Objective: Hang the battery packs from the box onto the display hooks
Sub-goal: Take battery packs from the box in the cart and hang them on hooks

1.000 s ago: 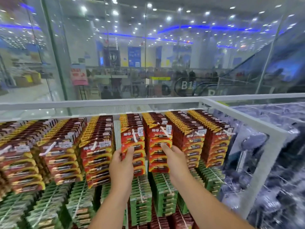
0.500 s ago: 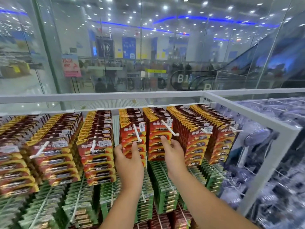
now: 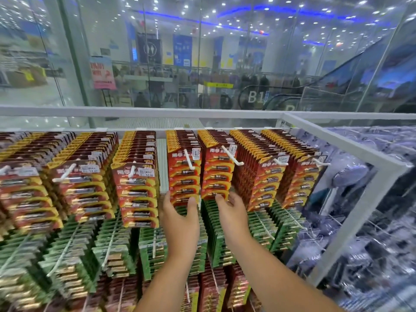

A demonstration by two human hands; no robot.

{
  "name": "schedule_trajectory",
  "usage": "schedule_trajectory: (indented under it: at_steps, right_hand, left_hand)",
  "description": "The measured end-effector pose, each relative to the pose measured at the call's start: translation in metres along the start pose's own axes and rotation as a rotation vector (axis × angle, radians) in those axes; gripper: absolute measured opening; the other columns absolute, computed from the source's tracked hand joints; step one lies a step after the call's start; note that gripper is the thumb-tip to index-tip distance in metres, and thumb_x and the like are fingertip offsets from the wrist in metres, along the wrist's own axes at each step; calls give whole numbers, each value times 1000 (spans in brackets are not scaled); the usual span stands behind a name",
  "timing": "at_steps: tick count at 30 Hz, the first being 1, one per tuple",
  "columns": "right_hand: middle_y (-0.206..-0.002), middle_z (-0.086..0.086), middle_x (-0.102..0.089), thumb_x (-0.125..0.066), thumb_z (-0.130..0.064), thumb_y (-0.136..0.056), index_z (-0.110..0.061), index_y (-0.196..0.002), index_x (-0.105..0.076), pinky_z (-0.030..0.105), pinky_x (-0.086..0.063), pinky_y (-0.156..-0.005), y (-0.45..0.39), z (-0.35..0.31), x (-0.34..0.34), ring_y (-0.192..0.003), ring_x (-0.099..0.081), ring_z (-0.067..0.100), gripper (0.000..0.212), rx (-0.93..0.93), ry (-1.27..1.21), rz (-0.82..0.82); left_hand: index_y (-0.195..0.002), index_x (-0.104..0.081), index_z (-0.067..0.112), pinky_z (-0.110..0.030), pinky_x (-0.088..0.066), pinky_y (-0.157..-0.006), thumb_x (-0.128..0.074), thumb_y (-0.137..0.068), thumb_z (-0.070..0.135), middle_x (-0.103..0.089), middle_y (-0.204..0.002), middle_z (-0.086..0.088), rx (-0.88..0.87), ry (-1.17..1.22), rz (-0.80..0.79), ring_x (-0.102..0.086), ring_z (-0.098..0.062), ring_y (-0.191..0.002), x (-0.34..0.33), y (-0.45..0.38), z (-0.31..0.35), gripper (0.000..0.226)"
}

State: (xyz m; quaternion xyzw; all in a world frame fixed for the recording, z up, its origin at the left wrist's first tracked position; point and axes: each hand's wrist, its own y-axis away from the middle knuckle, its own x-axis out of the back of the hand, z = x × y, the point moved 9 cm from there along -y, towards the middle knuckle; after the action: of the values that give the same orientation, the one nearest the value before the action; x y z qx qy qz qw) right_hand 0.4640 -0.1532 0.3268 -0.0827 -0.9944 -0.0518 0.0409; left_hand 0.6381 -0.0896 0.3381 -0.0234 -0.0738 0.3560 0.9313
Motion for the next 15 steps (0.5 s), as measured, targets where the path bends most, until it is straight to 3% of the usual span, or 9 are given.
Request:
schedule_trajectory:
  at_steps: [2,4,6,8,10,12,15]
  right_hand:
    - [-116,-10,-57,-63,-34,-103,-39,-103,-58,38,-44,-103,8,5,4,-102,-56,9,7,8,-21,-36]
    - [-135,-9,-54,-62,-35,-104,-29,-136,-56,38,-43,-109,19,8,11,-128,-53,15,33,14,-33,-69]
    - [-152,-8,-48,-63,-37,-103,-23,-154,-46,32,-43,-110,33,10,23,-141,-46,14,55,26,-37,-86]
    - [-150,-10,-49,-64,-39,-102,-26,-152,-47,25,-46,-102,47,9,41,-137,-49,11,54,54,-39,-112]
    - [-143,-15,-53,-66,-41,-101,-34,-142,-51,33,-47,-109,57,12,63,-135,-51,11,44,73,-57,-142]
    - [-134,-20,-54,-67,-42,-100,-42,-132,-50,35,-45,-109,67,13,91,-130,-52,9,36,82,-61,-161]
    - [-133,-19,-55,-69,-40,-99,-37,-132,-51,30,-42,-102,80,19,139,-127,-53,7,37,105,-71,-152]
  left_hand:
    - [-152,-41,29,-36,-36,-106,-66,-99,41,-39,-154,-2,7,-13,-20,-39,-22,-143,0,9,-4,60]
    - [-148,-44,29,-33,-36,-101,-68,-98,41,-38,-150,-1,-1,-25,-23,-41,-21,-139,3,20,-5,56]
    - [-147,-44,29,-33,-38,-102,-67,-98,43,-37,-150,1,-17,-45,-19,-41,-20,-140,7,31,-4,57]
    - [-147,-45,32,-40,-41,-110,-65,-98,48,-38,-152,4,-28,-67,-43,-40,-19,-142,8,42,-1,56]
    - [-144,-47,37,-45,-43,-113,-64,-97,53,-41,-152,8,-46,-96,-73,-43,-17,-141,5,60,3,52]
    - [-137,-49,43,-44,-47,-108,-63,-97,56,-44,-149,12,-62,-107,-96,-48,-15,-135,1,85,11,45]
    - [-137,-52,42,-42,-50,-99,-64,-98,53,-48,-145,14,-63,-92,-156,-52,-14,-129,-13,129,21,42]
